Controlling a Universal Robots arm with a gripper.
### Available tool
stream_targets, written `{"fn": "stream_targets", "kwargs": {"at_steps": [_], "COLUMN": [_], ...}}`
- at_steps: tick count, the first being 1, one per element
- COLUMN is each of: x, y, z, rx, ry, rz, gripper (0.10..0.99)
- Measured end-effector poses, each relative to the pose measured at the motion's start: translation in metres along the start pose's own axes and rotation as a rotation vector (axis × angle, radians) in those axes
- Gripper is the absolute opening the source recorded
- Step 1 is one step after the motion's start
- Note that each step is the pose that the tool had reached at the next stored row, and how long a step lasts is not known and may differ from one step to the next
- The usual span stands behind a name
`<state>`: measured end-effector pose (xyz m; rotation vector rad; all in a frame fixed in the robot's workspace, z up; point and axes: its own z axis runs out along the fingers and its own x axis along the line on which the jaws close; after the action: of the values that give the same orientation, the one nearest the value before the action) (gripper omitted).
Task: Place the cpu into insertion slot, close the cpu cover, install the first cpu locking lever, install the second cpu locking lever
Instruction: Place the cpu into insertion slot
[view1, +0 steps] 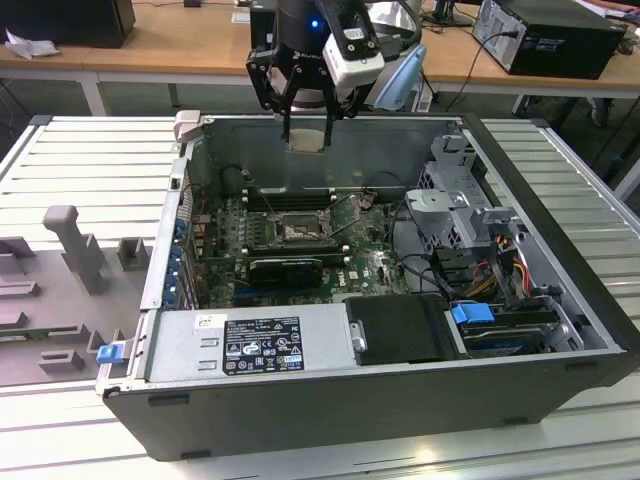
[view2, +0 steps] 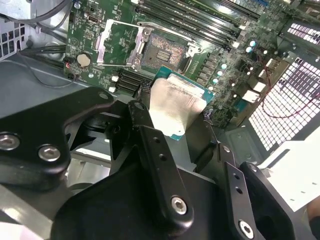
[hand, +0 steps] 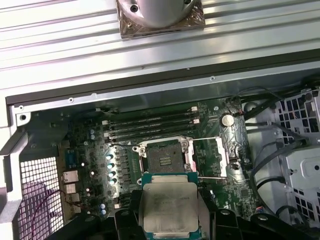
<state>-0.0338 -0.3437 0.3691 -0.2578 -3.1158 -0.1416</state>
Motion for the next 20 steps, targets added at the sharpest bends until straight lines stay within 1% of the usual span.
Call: {"fn": "stream_targets", "kwargs": {"at_steps": [20], "x": [0.0], "y": [0.0], "z": [0.0], "rx": [-0.001], "ry": [-0.0048], "rz": [0.054], "gripper": [0.529]}}
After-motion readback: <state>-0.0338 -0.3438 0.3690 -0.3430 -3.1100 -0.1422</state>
